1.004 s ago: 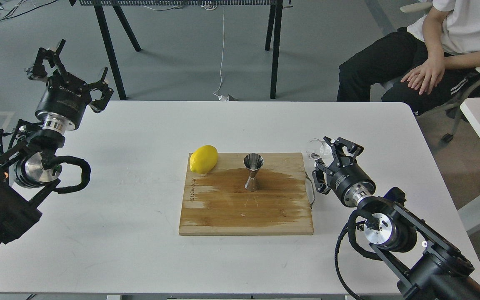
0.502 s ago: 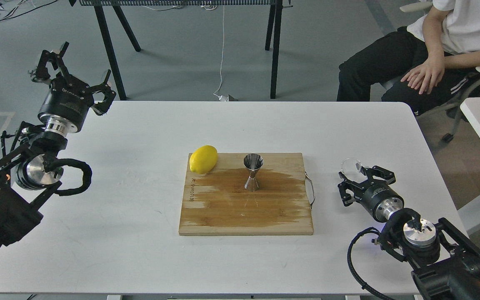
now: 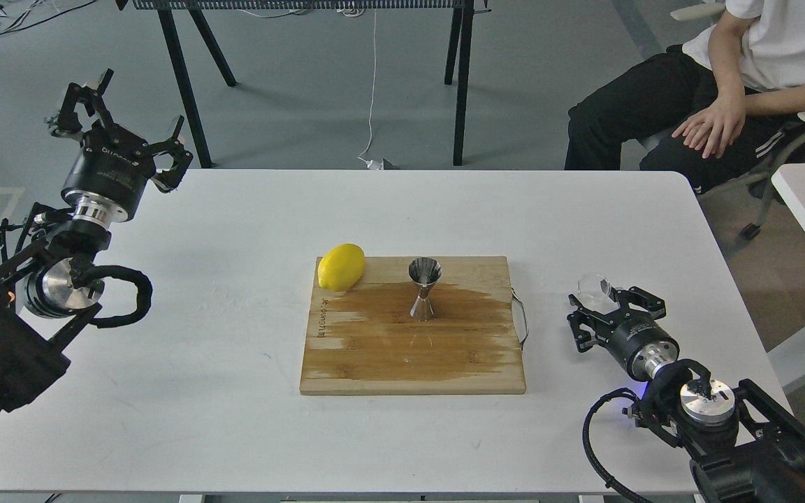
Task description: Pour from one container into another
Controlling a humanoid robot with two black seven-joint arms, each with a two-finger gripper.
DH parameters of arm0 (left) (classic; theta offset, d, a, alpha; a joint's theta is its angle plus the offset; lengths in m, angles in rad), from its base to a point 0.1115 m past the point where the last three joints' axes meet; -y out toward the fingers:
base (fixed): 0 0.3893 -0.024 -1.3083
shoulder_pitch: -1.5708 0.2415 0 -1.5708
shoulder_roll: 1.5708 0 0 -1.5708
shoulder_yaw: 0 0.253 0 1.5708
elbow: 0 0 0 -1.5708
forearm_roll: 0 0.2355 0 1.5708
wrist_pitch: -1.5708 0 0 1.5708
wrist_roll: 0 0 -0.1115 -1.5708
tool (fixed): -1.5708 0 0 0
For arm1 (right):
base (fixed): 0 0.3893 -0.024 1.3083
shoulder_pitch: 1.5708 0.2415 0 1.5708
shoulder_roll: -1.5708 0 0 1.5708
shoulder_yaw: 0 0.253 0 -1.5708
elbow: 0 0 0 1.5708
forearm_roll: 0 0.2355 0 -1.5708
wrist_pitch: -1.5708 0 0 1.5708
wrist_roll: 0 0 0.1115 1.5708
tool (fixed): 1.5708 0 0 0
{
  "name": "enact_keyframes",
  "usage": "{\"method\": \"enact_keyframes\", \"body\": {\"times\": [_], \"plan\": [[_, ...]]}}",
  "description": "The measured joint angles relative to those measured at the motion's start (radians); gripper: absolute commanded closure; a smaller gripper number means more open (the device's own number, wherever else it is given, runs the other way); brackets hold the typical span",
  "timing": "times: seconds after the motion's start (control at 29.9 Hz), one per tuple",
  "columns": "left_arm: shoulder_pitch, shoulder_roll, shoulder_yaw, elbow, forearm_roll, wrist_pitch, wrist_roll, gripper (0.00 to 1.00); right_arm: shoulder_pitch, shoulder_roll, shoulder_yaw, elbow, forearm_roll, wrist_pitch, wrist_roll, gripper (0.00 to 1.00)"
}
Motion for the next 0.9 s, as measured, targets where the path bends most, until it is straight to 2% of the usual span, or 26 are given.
{"method": "enact_keyframes", "body": {"times": [0.1, 0.13, 0.17, 0.2, 0.23, 0.27, 0.54, 0.77, 0.9], "plan": [[-0.001, 0.0, 0.0, 0.001, 0.001, 0.0, 0.0, 0.0, 0.0, 0.0, -0.003, -0.007, 0.0, 0.002, 0.0, 0.46], [-0.001, 0.0, 0.0, 0.001, 0.001, 0.0, 0.0, 0.0, 0.0, 0.0, -0.004, -0.007, 0.0, 0.002, 0.0, 0.43], [-0.002, 0.001, 0.0, 0.001, 0.001, 0.0, 0.0, 0.0, 0.0, 0.0, -0.004, -0.007, 0.0, 0.002, 0.0, 0.37], [-0.002, 0.001, 0.0, 0.001, 0.001, 0.0, 0.0, 0.0, 0.0, 0.0, -0.004, -0.006, 0.0, 0.002, 0.0, 0.25], [-0.002, 0.002, 0.0, 0.001, 0.001, 0.0, 0.0, 0.0, 0.0, 0.0, -0.005, -0.002, 0.0, 0.003, 0.0, 0.05], [-0.003, 0.002, 0.0, 0.001, 0.001, 0.0, 0.0, 0.0, -0.001, 0.0, -0.005, 0.002, 0.0, 0.003, 0.0, 0.01], [-0.003, 0.003, 0.0, 0.001, 0.001, 0.0, 0.0, 0.0, 0.0, 0.0, 0.001, 0.015, 0.004, 0.013, 0.0, 0.01], [-0.003, 0.016, 0.0, 0.001, 0.001, -0.001, 0.0, 0.0, 0.023, -0.006, -0.01, 0.022, 0.001, 0.124, 0.001, 0.01], [-0.012, 0.019, -0.003, 0.001, 0.001, -0.001, 0.0, 0.0, 0.074, -0.01, -0.019, 0.028, -0.007, 0.143, 0.007, 0.0]]}}
